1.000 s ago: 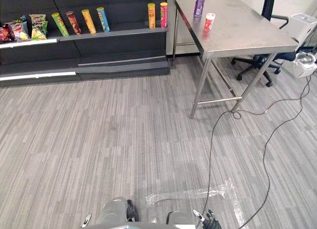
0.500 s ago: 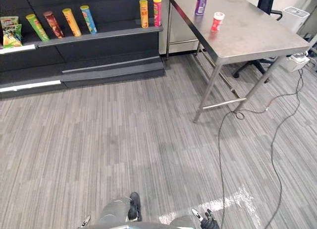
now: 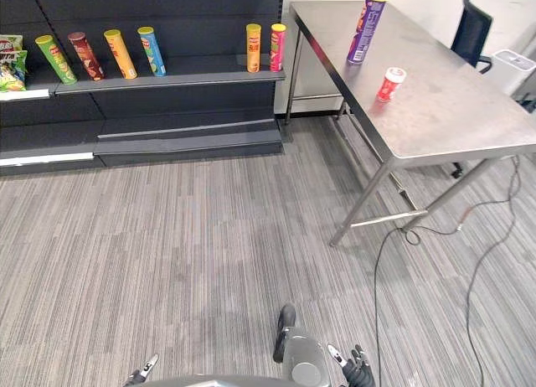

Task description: Put the gum and the chips on the shelf.

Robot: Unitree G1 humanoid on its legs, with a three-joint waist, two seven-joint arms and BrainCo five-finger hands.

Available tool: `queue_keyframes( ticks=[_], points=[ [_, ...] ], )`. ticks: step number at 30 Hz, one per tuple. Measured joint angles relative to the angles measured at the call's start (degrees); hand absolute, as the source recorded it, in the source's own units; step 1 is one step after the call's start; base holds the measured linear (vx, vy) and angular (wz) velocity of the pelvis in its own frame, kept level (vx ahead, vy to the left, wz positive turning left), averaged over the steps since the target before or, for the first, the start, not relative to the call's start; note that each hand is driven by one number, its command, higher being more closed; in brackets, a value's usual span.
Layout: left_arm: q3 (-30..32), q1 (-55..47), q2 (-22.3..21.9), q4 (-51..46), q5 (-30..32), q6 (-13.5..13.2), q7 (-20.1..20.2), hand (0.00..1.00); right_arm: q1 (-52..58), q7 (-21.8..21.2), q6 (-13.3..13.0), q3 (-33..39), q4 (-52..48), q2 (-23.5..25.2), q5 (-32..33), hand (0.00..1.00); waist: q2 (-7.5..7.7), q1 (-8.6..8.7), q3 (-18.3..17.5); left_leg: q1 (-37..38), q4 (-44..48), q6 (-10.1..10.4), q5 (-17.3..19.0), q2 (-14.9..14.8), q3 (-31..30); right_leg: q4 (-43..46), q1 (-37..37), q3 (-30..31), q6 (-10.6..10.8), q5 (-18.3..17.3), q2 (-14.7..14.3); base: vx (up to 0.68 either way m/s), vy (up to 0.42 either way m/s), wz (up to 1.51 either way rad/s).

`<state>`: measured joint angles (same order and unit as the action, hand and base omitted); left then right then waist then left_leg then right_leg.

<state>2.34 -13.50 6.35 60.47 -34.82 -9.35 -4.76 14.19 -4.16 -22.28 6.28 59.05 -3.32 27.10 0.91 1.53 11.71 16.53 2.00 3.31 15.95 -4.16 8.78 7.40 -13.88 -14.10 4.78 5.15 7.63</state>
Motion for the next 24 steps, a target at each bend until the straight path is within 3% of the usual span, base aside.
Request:
queue_keyframes(
  ticks=[1, 3, 4, 6, 8, 9, 10, 11, 12, 13, 14, 15, 18, 19, 21, 23, 24],
  points=[
    [0.27, 0.25, -0.97, -0.03, 0.02, 0.03, -0.07, 0.00, -0.05, 0.12, -0.08, 0.24, -0.36, -0.77, 0.02, 0.00, -1.25, 0.24, 0.48, 0.67, 0.22, 0.64, 0.25, -1.50, 0.05, 2.15, 0.17, -1.08, -2.69, 0.17, -1.16, 0.56, -0.333, 0.40],
    [0.49, 0.33, -2.70, -0.36, 0.01, -0.06, -0.13, 0.00, -0.19, 0.68, 0.06, 0.30, -0.73, -1.98, 0.01, 0.00, -3.26, -0.05, 0.12, 0.81, 0.57, 1.98, -1.06, -3.64, 0.66, 3.75, 0.23, -2.28, -4.65, -2.33, -2.63, 0.39, -0.215, 0.23],
    [1.45, 0.34, -3.15, -0.72, 0.01, 0.01, -0.74, 0.00, -0.42, 1.66, 0.60, 0.19, -1.74, -2.05, -0.02, 0.00, -3.68, -0.04, 0.00, 0.87, 1.73, 2.93, -3.59, -4.50, 0.91, 5.69, 0.40, -3.00, -5.10, -4.87, -2.97, 0.40, -0.223, 0.14],
    [2.82, 0.34, -3.67, -1.24, -0.03, -0.03, -1.80, 0.00, -0.42, 2.65, 1.07, 0.05, -2.09, -1.55, -0.06, 0.00, -3.20, -0.05, 0.12, 0.45, 6.76, 3.53, -5.20, -5.36, 1.90, 7.67, 2.03, -3.45, -5.18, -7.81, -2.99, 0.37, -0.228, 0.10],
    [4.14, 0.28, -3.94, -1.41, -0.32, -0.08, -2.31, 0.00, -0.30, 3.11, 1.39, 0.02, -2.02, -1.40, -0.12, 0.00, -2.96, -0.18, 0.04, -3.21, 19.39, 4.91, -6.33, -7.38, 1.68, 7.37, 5.11, -3.46, -5.76, -9.97, -3.84, 0.30, -0.194, -0.03],
    [5.00, 0.30, -4.18, -1.55, -0.43, -0.04, -2.22, 0.00, -0.31, 3.30, 1.87, -0.07, -2.17, -1.57, -0.18, 0.00, -3.19, -0.11, -0.11, -8.33, 30.68, 6.09, -9.70, -9.54, 1.33, 6.31, 7.20, -3.39, -6.14, -10.60, -4.85, 0.21, -0.123, -0.16],
    [5.19, 0.28, -4.26, -1.60, -0.44, -0.07, -2.03, 0.00, -0.29, 3.30, 2.15, -0.19, -2.18, -1.80, -0.20, 0.00, -3.30, -0.16, -0.13, -10.73, 36.03, 6.22, -12.94, -10.81, 1.28, 5.38, 8.34, -3.09, -6.35, -10.73, -5.59, 0.35, -0.130, -0.28],
    [5.51, 0.06, -4.26, -1.57, -0.44, -0.10, -1.52, 0.00, -0.23, 3.33, 2.49, -1.30, -2.09, -2.41, -0.23, 0.00, -3.09, -0.31, 0.07, -14.72, 45.28, 6.08, -19.37, -13.53, 1.40, 2.50, 11.23, -2.32, -6.54, -10.81, -6.99, 0.31, -0.072, -0.29],
    [5.87, 0.03, -4.11, -1.53, -0.45, -0.16, -1.03, 0.00, -0.49, 3.43, 2.81, -1.63, -2.02, -2.69, -0.22, 0.00, -3.60, -0.21, 0.11, -18.92, 53.34, 5.96, -14.63, -15.96, 2.00, 0.63, 13.86, -2.05, -6.72, -10.91, -7.88, 0.37, -0.081, -0.28],
    [5.94, 0.10, -3.90, -1.56, -0.55, -0.18, -0.95, 0.00, -0.52, 3.76, 3.19, -1.61, -1.79, -2.65, -0.22, 0.00, -3.32, -0.25, 0.22, -20.79, 55.76, 5.32, -11.05, -16.66, 3.66, -0.49, 15.93, -1.61, -7.01, -11.01, -7.85, 0.31, -0.048, -0.21],
    [5.89, 0.12, -3.85, -1.68, -0.99, -0.20, -0.52, 0.00, -0.48, 3.81, 3.31, -1.60, -1.55, -2.58, -0.22, 0.00, -3.02, -0.47, 0.28, -21.88, 53.90, 4.70, -7.45, -16.64, 6.70, -1.73, 18.36, -1.06, -7.49, -10.98, -7.12, 0.23, -0.017, -0.20],
    [5.88, 0.05, -3.84, -1.78, -1.11, -0.26, -0.29, 0.00, -0.55, 3.80, 3.30, -1.60, -1.39, -2.59, -0.23, 0.00, -2.97, -0.61, 0.27, -22.34, 51.66, 4.50, -6.17, -16.39, 8.19, -2.34, 19.52, -0.95, -7.44, -11.09, -6.64, 0.27, 0.014, -0.30],
    [5.11, -0.07, -3.55, -1.79, -2.78, -0.57, 0.54, 0.00, -1.91, 3.67, 3.27, -0.85, -1.08, -2.37, -0.44, 0.00, -2.55, -0.74, 0.26, -23.31, 29.34, 4.70, -5.18, -11.57, 10.88, -2.66, 21.78, 1.46, -5.49, -11.95, -3.78, 0.31, 0.141, -0.40],
    [4.60, -0.06, -3.37, -1.80, -2.78, -0.57, 0.68, 0.00, -2.15, 3.61, 3.21, -0.22, -0.99, -2.36, -1.43, 0.00, -2.54, -0.65, 0.26, -22.87, 17.63, 4.68, -7.39, -9.21, 9.87, -2.82, 22.13, 2.15, -4.40, -12.28, -2.81, 0.21, 0.157, -0.28],
    [4.56, -0.06, -3.37, -1.71, -2.85, -0.57, 0.66, 0.00, -2.18, 3.53, 3.20, 0.04, 0.07, -2.26, -1.96, 0.00, -2.55, -0.55, 0.26, -22.71, 4.68, 4.49, -11.97, -7.41, 6.79, -3.36, 23.20, 3.03, -2.68, -13.04, -2.07, 0.30, 0.261, -0.23],
    [4.25, -0.18, -3.34, -1.62, -3.27, -0.47, 0.69, 0.00, -1.59, 3.46, 3.10, 0.07, 0.51, -2.30, -1.94, 0.00, -2.91, -0.53, 0.32, -23.32, 1.20, 4.67, -13.26, -7.80, 3.93, -3.66, 25.25, 3.55, -0.39, -14.40, -1.93, 0.35, 0.327, -0.13],
    [3.68, -0.21, -3.09, -1.49, -3.99, -0.34, 0.74, 0.00, -1.34, 3.27, 3.07, 0.02, 1.03, -2.28, -1.94, 0.00, -2.47, -0.67, 0.37, -23.06, 3.51, 4.15, -16.57, -7.06, 4.27, -3.48, 26.71, 4.23, 0.83, -15.63, -0.84, 0.34, 0.315, -0.18]
  ],
)
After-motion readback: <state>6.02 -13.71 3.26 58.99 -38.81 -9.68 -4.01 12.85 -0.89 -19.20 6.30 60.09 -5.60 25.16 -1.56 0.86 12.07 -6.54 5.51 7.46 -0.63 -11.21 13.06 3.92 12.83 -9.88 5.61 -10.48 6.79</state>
